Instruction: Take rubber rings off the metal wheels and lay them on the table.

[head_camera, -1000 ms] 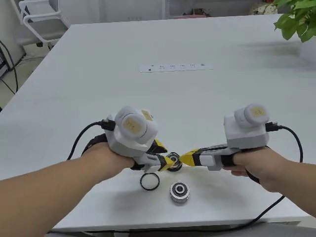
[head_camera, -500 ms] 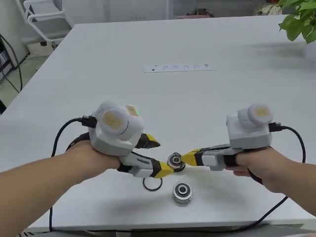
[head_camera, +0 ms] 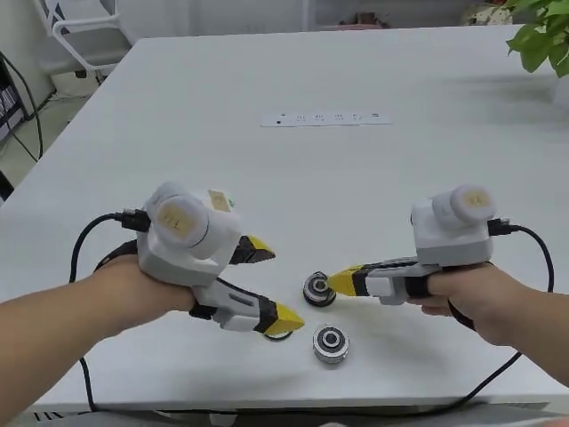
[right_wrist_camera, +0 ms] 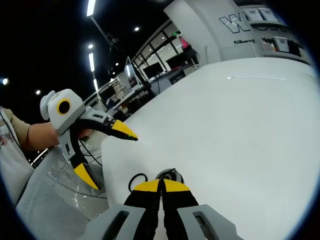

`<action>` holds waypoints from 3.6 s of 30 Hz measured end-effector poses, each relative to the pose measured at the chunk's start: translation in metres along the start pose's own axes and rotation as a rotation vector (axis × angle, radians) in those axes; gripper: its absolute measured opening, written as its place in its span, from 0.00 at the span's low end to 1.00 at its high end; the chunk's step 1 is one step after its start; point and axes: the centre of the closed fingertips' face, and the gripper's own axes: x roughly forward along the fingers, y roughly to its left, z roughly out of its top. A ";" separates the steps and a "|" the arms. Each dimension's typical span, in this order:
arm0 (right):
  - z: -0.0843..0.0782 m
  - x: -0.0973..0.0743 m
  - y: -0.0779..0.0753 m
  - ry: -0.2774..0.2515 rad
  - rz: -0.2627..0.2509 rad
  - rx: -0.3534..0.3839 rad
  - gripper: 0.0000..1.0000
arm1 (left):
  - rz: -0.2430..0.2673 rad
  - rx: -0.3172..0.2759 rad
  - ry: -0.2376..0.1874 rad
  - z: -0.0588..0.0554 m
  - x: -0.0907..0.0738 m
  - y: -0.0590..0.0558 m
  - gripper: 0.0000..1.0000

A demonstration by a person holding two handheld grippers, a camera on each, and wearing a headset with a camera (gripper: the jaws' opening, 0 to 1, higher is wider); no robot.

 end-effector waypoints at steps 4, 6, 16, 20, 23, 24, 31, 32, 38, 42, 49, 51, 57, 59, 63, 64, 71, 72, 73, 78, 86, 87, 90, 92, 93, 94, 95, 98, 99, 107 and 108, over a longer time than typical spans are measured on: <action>0.000 0.000 0.002 -0.002 0.005 -0.002 0.00 | 0.005 -0.013 -0.015 -0.001 -0.009 -0.001 0.64; 0.001 0.000 0.002 -0.003 0.007 -0.003 0.00 | 0.009 -0.019 -0.020 -0.003 -0.013 -0.001 0.65; 0.003 0.001 0.007 -0.006 0.024 -0.007 0.00 | 0.022 -0.045 -0.037 -0.007 -0.031 -0.001 0.67; 0.009 0.000 0.008 -0.028 0.033 0.002 0.00 | 0.026 -0.048 -0.041 -0.008 -0.037 -0.001 0.67; 0.011 0.001 0.008 -0.026 0.033 -0.003 0.00 | 0.030 -0.050 -0.043 -0.008 -0.040 -0.003 0.67; 0.012 0.001 0.009 -0.027 0.035 -0.002 0.00 | 0.033 -0.051 -0.044 -0.008 -0.042 -0.003 0.67; 0.015 0.002 0.017 -0.030 0.055 -0.001 0.00 | 0.046 -0.056 -0.061 -0.007 -0.054 -0.003 0.68; 0.016 0.002 0.019 -0.031 0.058 -0.003 0.00 | 0.047 -0.056 -0.063 -0.006 -0.056 -0.003 0.68; 0.020 0.004 0.029 -0.036 0.078 -0.006 0.00 | 0.061 -0.057 -0.068 -0.007 -0.066 -0.003 0.69; 0.022 0.005 0.033 -0.040 0.091 -0.004 0.00 | 0.069 -0.066 -0.073 -0.008 -0.074 -0.003 0.69; 0.022 0.009 0.041 -0.032 0.117 0.010 0.00 | 0.089 -0.077 -0.076 -0.012 -0.087 -0.003 0.70; 0.020 0.011 0.044 -0.023 0.123 0.012 0.00 | 0.095 -0.077 -0.073 -0.014 -0.090 -0.004 0.70; 0.014 0.017 0.050 0.005 0.148 0.031 0.00 | 0.107 -0.089 -0.072 -0.019 -0.099 -0.007 0.71; 0.011 0.020 0.052 0.018 0.155 0.038 0.00 | 0.111 -0.092 -0.074 -0.020 -0.101 -0.007 0.72; 0.007 0.024 0.054 0.037 0.168 0.059 0.00 | 0.114 -0.094 -0.078 -0.019 -0.105 -0.009 0.72; 0.006 0.025 0.055 0.043 0.169 0.065 0.00 | 0.115 -0.094 -0.079 -0.019 -0.106 -0.009 0.73; -0.007 0.032 0.051 0.098 0.159 0.120 0.00 | 0.125 -0.106 -0.080 -0.021 -0.110 -0.007 0.73; -0.008 0.032 0.050 0.099 0.156 0.124 0.00 | 0.125 -0.104 -0.078 -0.021 -0.110 -0.007 0.73; -0.009 0.032 0.050 0.100 0.157 0.126 0.00 | 0.125 -0.105 -0.079 -0.021 -0.110 -0.007 0.73; -0.015 0.034 0.049 0.119 0.153 0.182 0.00 | 0.122 -0.112 -0.082 -0.021 -0.110 -0.008 0.73; -0.019 0.036 0.044 0.124 0.138 0.203 0.00 | 0.116 -0.124 -0.070 -0.025 -0.109 -0.010 0.72; -0.019 0.037 0.043 0.126 0.134 0.201 0.00 | 0.118 -0.125 -0.073 -0.025 -0.109 -0.009 0.72; -0.019 0.038 0.043 0.129 0.134 0.203 0.00 | 0.119 -0.126 -0.072 -0.025 -0.109 -0.009 0.72; -0.020 0.039 0.044 0.133 0.136 0.204 0.00 | 0.118 -0.126 -0.072 -0.025 -0.109 -0.009 0.72; -0.021 0.040 0.044 0.135 0.139 0.206 0.00 | 0.119 -0.126 -0.072 -0.025 -0.109 -0.009 0.72; -0.022 0.041 0.045 0.136 0.140 0.208 0.00 | 0.119 -0.126 -0.073 -0.025 -0.109 -0.009 0.72; -0.022 0.041 0.046 0.138 0.141 0.208 0.00 | 0.118 -0.128 -0.073 -0.025 -0.109 -0.010 0.72; -0.025 0.043 0.046 0.154 0.133 0.191 0.00 | 0.117 -0.125 -0.070 -0.026 -0.109 -0.010 0.72; -0.027 0.043 0.044 0.170 0.116 0.158 0.00 | 0.117 -0.125 -0.069 -0.026 -0.109 -0.010 0.72; -0.028 0.042 0.042 0.187 0.090 0.077 0.04 | 0.120 -0.123 -0.066 -0.027 -0.108 -0.009 0.72; -0.027 0.041 0.042 0.185 0.084 0.069 0.05 | 0.119 -0.124 -0.066 -0.027 -0.108 -0.009 0.72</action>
